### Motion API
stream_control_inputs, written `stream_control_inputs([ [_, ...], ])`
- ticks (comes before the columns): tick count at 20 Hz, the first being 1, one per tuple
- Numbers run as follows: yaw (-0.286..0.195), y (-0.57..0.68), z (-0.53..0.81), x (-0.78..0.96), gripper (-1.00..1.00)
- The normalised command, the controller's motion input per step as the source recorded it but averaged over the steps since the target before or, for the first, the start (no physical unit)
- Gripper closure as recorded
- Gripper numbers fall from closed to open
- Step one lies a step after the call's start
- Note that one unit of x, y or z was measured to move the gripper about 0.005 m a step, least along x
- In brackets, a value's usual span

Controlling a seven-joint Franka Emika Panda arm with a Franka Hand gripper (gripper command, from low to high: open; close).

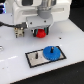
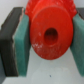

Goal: Insert the blue gear onto the right peg, followed by the red gear

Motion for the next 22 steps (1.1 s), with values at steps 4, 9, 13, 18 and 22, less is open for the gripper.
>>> stream_control_inputs([
  [4, 0.0, -0.15, 0.37, 0.38, 1.0],
  [9, 0.0, -0.24, 0.39, 0.54, 1.0],
  [13, 0.0, -0.19, 0.4, 0.57, 1.0],
  [18, 0.0, -0.05, 0.4, 0.64, 1.0],
  [22, 0.0, 0.0, 0.38, 0.7, 1.0],
])
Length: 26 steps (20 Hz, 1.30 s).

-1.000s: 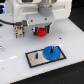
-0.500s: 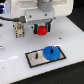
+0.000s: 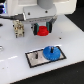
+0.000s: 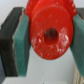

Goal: Insert the blue gear onto the right peg, followed by the red gear

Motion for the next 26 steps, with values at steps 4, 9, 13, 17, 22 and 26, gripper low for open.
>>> stream_control_inputs([
  [4, 0.0, 0.03, 0.3, 0.68, 1.0],
  [9, 0.0, 0.03, 0.25, 0.68, 1.0],
  [13, 0.0, 0.01, 0.08, 0.55, 1.0],
  [17, 0.0, 0.09, 0.02, 0.45, 1.0],
  [22, 0.0, 0.13, 0.0, 0.28, 1.0],
  [26, 0.0, 0.14, -0.03, 0.24, 1.0],
])
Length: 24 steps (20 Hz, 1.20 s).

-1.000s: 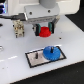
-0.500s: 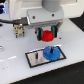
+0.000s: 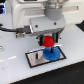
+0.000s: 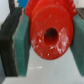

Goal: Insert the blue gear onto the right peg, followed by the red gear

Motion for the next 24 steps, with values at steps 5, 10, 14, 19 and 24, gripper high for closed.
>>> stream_control_inputs([
  [5, 0.0, 0.11, 0.14, 0.3, 1.0],
  [10, 0.0, 0.01, 0.31, 0.21, 1.0],
  [14, 0.0, 0.03, 0.59, 0.57, 1.0],
  [19, 0.0, 0.04, 0.12, 0.42, 1.0],
  [24, 0.0, 0.22, 0.01, 0.37, 1.0],
])
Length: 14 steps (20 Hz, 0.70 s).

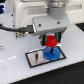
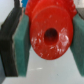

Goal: Insert the blue gear onto the right peg, followed by the red gear

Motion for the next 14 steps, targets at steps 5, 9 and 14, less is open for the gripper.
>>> stream_control_inputs([
  [5, 0.0, 0.16, 0.0, 0.41, 1.0],
  [9, 0.0, 0.02, 0.07, 0.29, 1.0],
  [14, 0.0, 0.0, 0.5, 0.47, 1.0],
])
